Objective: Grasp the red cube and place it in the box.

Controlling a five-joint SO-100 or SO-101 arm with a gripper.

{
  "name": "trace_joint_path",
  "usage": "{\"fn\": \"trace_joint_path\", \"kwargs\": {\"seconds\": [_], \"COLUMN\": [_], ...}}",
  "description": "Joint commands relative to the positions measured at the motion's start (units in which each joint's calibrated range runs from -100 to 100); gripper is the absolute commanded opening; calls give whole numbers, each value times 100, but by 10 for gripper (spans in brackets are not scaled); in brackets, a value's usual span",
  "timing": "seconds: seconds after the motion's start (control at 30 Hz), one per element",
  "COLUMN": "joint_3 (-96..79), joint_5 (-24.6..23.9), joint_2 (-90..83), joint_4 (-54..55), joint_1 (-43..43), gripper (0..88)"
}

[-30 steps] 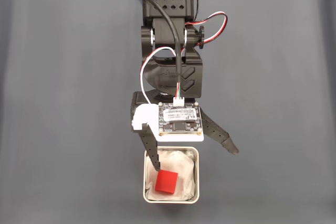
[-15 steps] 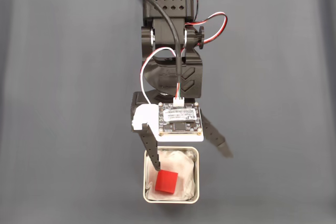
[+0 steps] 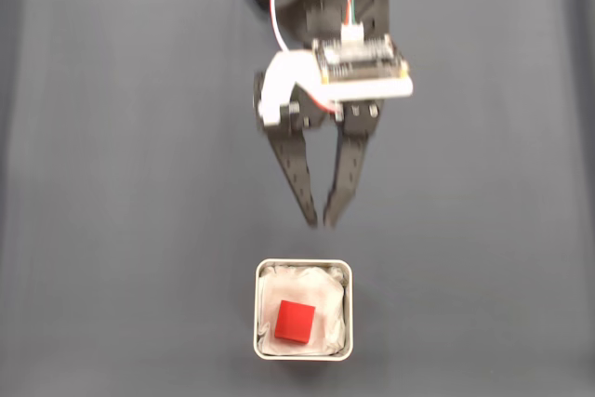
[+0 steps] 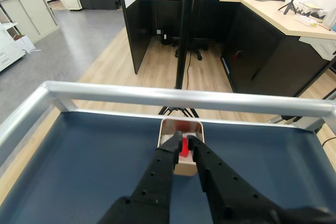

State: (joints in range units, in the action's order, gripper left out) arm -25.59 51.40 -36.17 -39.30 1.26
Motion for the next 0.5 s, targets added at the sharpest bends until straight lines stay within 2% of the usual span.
{"fn": "trace_joint_path", "kwargs": {"seconds": [0.0, 0.33, 0.47], "joint_3": [-1365, -5443, -6511], "joint_5": [98, 39, 10], "joint_2": [-1522, -4754, -5447], "joint_4": [20, -177, -759], "joint_1": [66, 23, -5], "gripper": [0, 0, 0]}}
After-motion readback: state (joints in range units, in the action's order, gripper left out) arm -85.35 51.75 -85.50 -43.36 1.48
